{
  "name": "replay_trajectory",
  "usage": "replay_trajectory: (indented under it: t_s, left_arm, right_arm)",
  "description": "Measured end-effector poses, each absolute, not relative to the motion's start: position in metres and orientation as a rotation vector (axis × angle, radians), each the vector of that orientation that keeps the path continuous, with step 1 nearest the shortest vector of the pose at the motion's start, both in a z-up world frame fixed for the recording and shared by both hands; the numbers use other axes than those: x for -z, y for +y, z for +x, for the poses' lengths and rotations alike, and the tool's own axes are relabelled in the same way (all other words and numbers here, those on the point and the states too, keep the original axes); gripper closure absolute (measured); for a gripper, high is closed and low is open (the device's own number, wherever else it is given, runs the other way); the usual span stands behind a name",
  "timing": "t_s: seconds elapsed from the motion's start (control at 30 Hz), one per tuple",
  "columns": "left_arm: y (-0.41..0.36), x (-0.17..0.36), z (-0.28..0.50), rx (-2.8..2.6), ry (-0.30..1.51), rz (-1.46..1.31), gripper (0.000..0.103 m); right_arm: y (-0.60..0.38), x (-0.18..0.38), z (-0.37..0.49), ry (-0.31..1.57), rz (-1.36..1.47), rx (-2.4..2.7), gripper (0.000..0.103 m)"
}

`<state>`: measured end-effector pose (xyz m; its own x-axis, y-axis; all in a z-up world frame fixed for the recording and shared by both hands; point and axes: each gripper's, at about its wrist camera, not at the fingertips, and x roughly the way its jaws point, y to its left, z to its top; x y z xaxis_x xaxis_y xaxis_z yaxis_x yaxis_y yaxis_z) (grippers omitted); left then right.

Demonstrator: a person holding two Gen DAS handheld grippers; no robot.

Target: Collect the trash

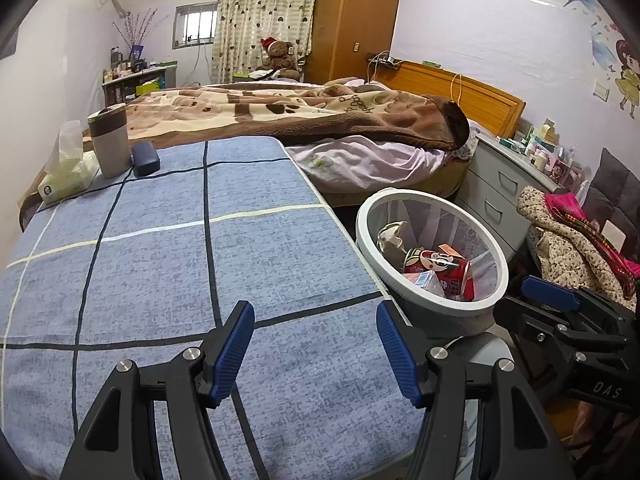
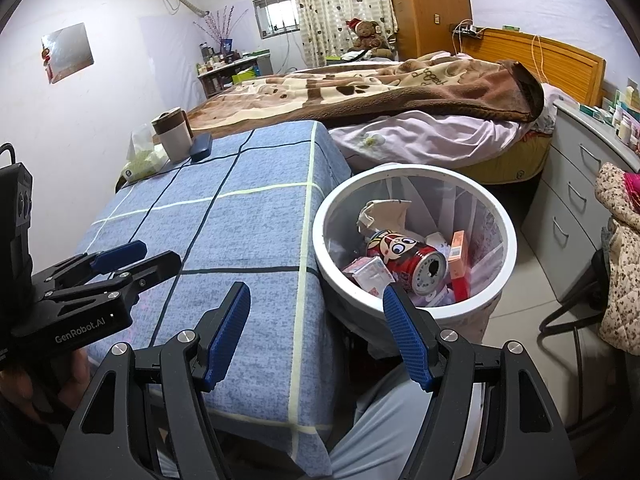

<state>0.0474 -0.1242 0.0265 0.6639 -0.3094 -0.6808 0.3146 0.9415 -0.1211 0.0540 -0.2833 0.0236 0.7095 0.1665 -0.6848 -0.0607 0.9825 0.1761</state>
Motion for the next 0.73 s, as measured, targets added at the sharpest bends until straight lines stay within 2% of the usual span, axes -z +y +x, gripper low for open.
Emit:
replay_trajectory:
  t_s: [0.73]
  left_arm:
    - [-0.1171, -0.0212, 0.0425, 0.315, 0.778, 0.007, 0.04]
  right_arm:
    - [-0.2785, -0.0228, 0.0554, 0.776, 0.136, -0.146, 0.033]
